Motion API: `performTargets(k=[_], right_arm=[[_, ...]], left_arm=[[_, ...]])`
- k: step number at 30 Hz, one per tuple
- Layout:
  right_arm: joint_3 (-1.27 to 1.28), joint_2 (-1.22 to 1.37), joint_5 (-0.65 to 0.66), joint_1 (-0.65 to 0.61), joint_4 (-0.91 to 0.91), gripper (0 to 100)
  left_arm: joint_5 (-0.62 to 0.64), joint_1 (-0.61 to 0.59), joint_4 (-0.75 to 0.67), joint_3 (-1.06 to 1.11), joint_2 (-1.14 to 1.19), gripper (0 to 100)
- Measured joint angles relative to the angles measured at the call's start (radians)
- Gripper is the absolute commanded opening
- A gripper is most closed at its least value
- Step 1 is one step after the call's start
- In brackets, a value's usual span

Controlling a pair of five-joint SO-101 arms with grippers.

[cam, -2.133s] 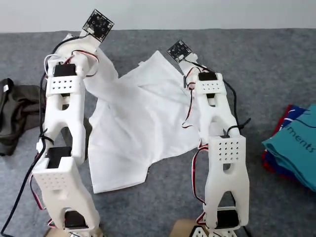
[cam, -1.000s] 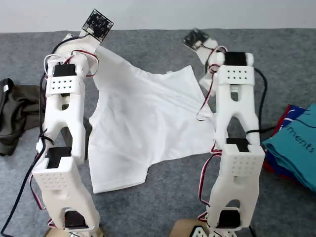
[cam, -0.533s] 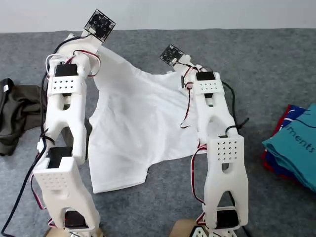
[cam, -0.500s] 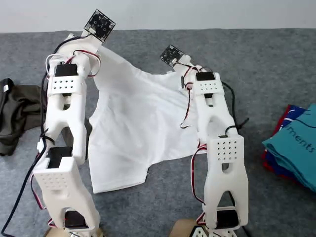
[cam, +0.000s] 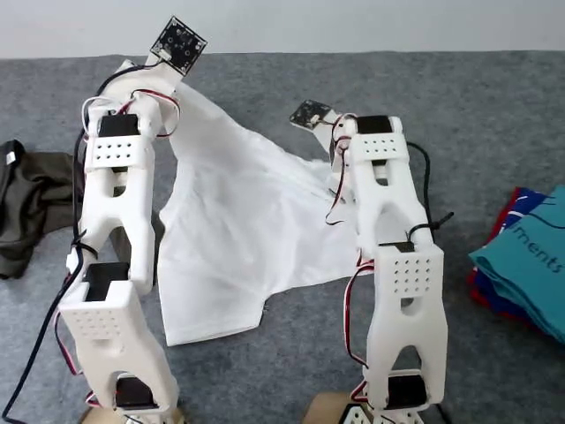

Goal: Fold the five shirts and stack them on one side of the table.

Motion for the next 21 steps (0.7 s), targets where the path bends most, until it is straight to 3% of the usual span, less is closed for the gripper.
performTargets(k=[5, 11, 15, 21], right_arm=[[0.0, -0.075, -0.002, 0.0, -0.032, 3.1], [0.0, -0.094, -0.138, 0.0, -0.209, 19.7], [0.0, -0.092, -0.238, 0.0, -0.302, 20.2], [0.002, 0.015, -0.285, 0.002, -0.365, 20.4]], left_arm=[[0.0, 0.0, 0.0, 0.0, 0.0, 0], [0.0, 0.0, 0.0, 0.0, 0.0, 0], [0.0, 0.0, 0.0, 0.0, 0.0, 0], [0.0, 0.0, 0.0, 0.0, 0.0, 0]])
